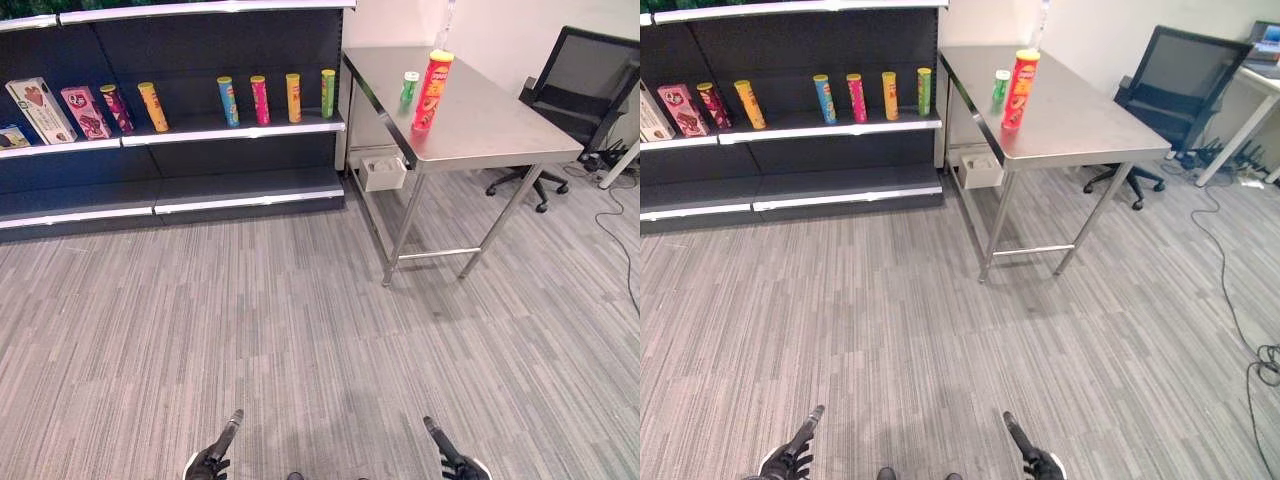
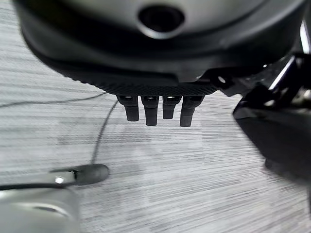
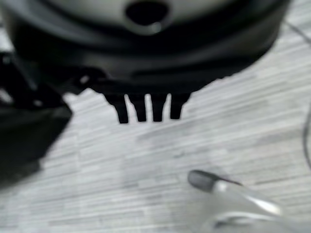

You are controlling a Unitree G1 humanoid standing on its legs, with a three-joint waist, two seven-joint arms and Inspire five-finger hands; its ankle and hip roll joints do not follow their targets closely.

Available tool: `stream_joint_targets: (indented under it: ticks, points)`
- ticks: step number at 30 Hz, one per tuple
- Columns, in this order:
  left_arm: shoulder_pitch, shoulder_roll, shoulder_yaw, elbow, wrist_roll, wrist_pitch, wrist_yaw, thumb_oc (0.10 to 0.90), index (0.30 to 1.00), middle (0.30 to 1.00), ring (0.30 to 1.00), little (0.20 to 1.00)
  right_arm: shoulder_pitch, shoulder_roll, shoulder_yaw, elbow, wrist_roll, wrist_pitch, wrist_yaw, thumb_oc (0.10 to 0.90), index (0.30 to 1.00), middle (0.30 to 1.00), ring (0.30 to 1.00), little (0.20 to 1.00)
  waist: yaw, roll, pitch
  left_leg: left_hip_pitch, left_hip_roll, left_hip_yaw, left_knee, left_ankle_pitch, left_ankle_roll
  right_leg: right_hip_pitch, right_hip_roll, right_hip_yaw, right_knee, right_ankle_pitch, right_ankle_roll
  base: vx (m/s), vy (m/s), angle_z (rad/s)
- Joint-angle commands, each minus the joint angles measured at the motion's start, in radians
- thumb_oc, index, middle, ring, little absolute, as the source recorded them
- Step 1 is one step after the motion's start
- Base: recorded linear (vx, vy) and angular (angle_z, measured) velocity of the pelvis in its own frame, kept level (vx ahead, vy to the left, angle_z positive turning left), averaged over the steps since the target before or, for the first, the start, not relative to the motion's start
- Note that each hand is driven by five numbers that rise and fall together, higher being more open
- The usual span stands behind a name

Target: Put the goods on the table back onto the shelves and tidy them up.

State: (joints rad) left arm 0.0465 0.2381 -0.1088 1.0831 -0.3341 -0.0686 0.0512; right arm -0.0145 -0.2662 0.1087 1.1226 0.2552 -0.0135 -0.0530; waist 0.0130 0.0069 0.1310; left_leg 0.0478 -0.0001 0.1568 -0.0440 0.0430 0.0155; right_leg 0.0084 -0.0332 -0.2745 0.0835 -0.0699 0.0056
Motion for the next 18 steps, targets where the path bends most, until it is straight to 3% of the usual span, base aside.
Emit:
stream_joint_targets:
  ticks: [1,8,13,18]
  points:
    - [-0.049,0.020,0.021,-0.016,-0.011,-0.043,-0.005,0.800,0.900,0.900,0.900,0.900,-0.024,-0.034,0.004,-0.036,0.026,-0.031,-0.015,0.800,0.900,0.900,0.900,0.900,0.003,-0.034,0.032,0.015,0.025,-0.024,-0.043,-0.044,-0.082,0.075,-0.056,-0.008,-0.170,0.077,0.125,0.03,-0.013,0.20]
    - [-0.056,0.006,0.008,0.011,0.023,-0.042,0.007,0.800,0.900,0.900,0.900,0.900,-0.021,-0.028,0.038,-0.067,0.020,-0.041,-0.015,0.800,0.900,0.900,0.900,0.900,0.009,-0.040,0.021,0.029,0.013,-0.094,-0.043,-0.057,-0.068,0.076,-0.029,0.050,-0.171,0.059,0.111,0.05,-0.034,0.07]
    - [-0.061,0.004,-0.012,0.020,0.063,-0.039,0.011,0.800,0.900,0.900,0.900,0.900,-0.024,-0.030,0.055,-0.057,0.006,-0.038,-0.011,0.800,0.900,0.900,0.900,0.900,0.006,-0.040,0.020,0.032,0.013,-0.099,-0.043,-0.058,-0.062,0.074,-0.019,0.072,-0.171,0.053,0.104,0.05,-0.027,-0.08]
    - [-0.052,-0.004,0.022,0.027,-0.012,-0.032,0.012,0.800,0.900,0.900,0.900,0.900,-0.025,-0.037,0.050,-0.049,0.012,-0.034,-0.007,0.800,0.900,0.900,0.900,0.900,0.009,-0.045,0.029,0.017,0.018,-0.108,-0.043,-0.055,-0.066,0.058,-0.008,0.075,-0.171,0.051,0.099,0.04,-0.065,-0.02]
